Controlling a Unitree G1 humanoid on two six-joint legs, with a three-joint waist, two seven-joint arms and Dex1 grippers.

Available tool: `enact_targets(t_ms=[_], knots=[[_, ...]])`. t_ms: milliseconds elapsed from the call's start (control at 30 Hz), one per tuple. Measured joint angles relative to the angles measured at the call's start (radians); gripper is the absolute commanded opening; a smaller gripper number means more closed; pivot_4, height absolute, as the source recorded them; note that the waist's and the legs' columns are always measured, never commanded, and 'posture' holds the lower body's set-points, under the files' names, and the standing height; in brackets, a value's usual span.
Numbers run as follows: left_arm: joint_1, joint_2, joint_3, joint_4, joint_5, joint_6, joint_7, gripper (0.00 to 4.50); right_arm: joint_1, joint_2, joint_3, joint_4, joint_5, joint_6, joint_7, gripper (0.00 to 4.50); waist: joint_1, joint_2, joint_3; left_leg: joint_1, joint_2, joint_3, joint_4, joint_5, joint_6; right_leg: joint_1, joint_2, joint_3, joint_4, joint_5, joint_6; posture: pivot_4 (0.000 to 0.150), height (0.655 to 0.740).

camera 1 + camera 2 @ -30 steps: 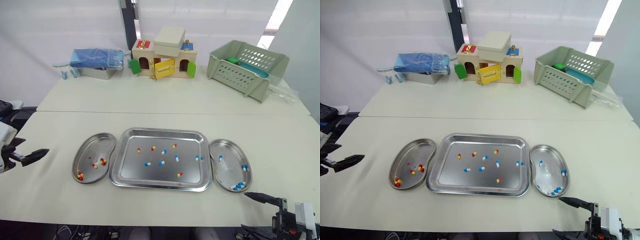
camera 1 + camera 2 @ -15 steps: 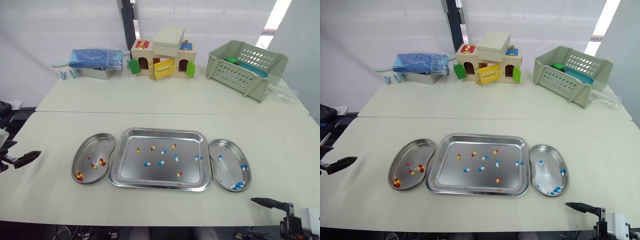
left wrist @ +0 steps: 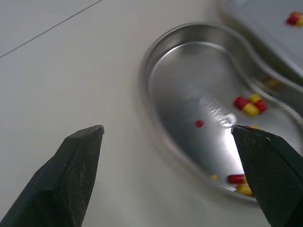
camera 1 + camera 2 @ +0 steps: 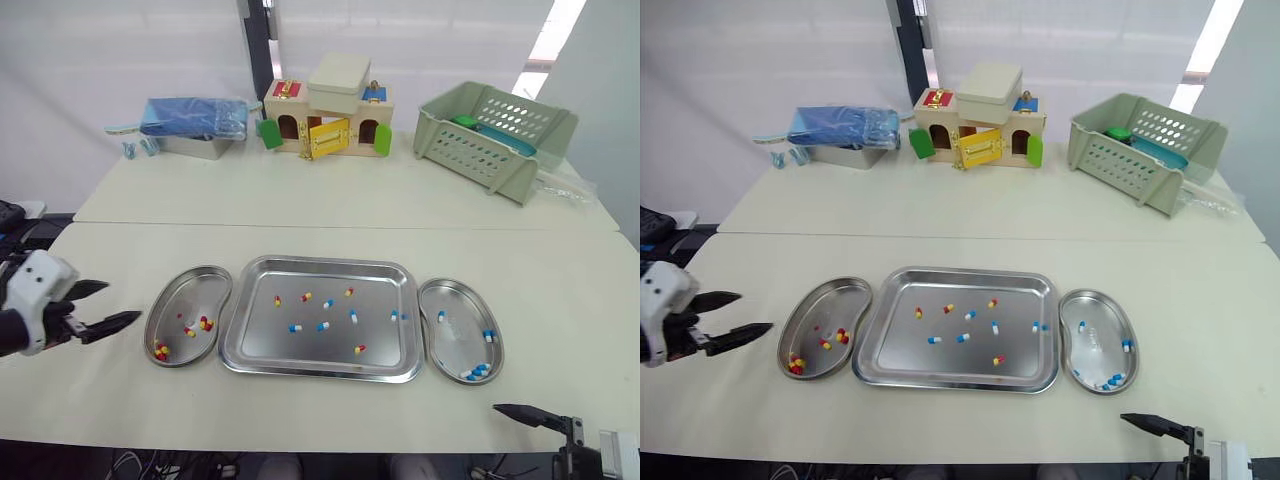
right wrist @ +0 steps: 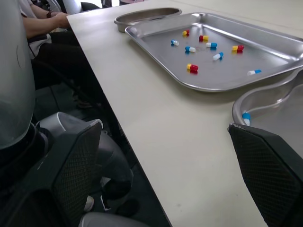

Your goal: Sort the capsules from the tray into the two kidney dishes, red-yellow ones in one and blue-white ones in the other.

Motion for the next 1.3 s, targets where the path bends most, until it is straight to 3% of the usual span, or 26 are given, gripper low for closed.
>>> enact_targets(t_ms=[167, 267, 500, 733, 833, 967, 1300], knots=[[-0.079, -0.056, -0.136, -0.184, -0.053, 0.089, 0.007, 4.47, 0.014, 0.028, 0.050, -0.115, -0.035, 0.045, -0.105, 4.50, 0.001, 0.000, 0.000, 0.000, 0.000, 0.000, 0.001, 0.000, 0.000, 0.000, 0.000, 0.000, 0.000, 0.000, 0.000, 0.150, 0.7400], [-0.182, -0.094, -0.264, -0.197, -0.027, 0.095, 0.003, 4.47, 0.011, 0.037, 0.071, -0.165, -0.060, 0.076, -0.173, 4.50, 0.001, 0.000, 0.000, 0.000, 0.000, 0.000, 0.001, 0.000, 0.000, 0.000, 0.000, 0.000, 0.000, 0.000, 0.000, 0.150, 0.7400], [-0.388, -0.149, -0.495, -0.053, 0.134, -0.040, -0.040, 4.47, -0.011, 0.041, 0.109, -0.229, -0.082, 0.122, -0.274, 4.50, -0.001, 0.000, 0.000, 0.000, 0.000, 0.000, 0.001, 0.000, 0.000, 0.000, 0.001, 0.000, 0.000, 0.000, 0.000, 0.150, 0.7400], [-0.488, -0.203, -0.594, 0.099, 0.236, -0.158, -0.086, 4.47, -0.014, 0.043, 0.130, -0.255, -0.105, 0.131, -0.328, 4.50, 0.001, 0.000, 0.000, 0.000, 0.000, 0.000, 0.001, 0.000, 0.000, 0.000, 0.001, 0.000, 0.000, 0.000, 0.000, 0.150, 0.7400], [-0.522, -0.224, -0.609, 0.147, 0.261, -0.179, -0.093, 3.96, -0.015, 0.044, 0.144, -0.264, -0.107, 0.131, -0.338, 4.50, 0.001, 0.000, 0.000, 0.000, 0.000, 0.000, 0.001, 0.000, 0.000, 0.000, 0.001, 0.000, 0.000, 0.000, 0.000, 0.150, 0.7400], [-0.539, -0.238, -0.609, 0.192, 0.285, -0.194, -0.105, 2.73, -0.012, 0.045, 0.147, -0.272, -0.108, 0.131, -0.355, 4.50, -0.001, 0.000, 0.000, 0.000, 0.000, 0.000, 0.001, 0.000, 0.000, 0.000, 0.001, 0.000, 0.000, 0.000, 0.000, 0.150, 0.7400], [-0.570, -0.285, -0.610, 0.274, 0.343, -0.222, -0.102, 2.73, 0.008, 0.047, 0.165, -0.288, -0.116, 0.120, -0.379, 4.50, 0.001, 0.000, 0.000, 0.000, 0.000, -0.001, 0.001, 0.000, 0.000, 0.000, 0.001, 0.000, 0.000, 0.000, 0.000, 0.150, 0.7400]])
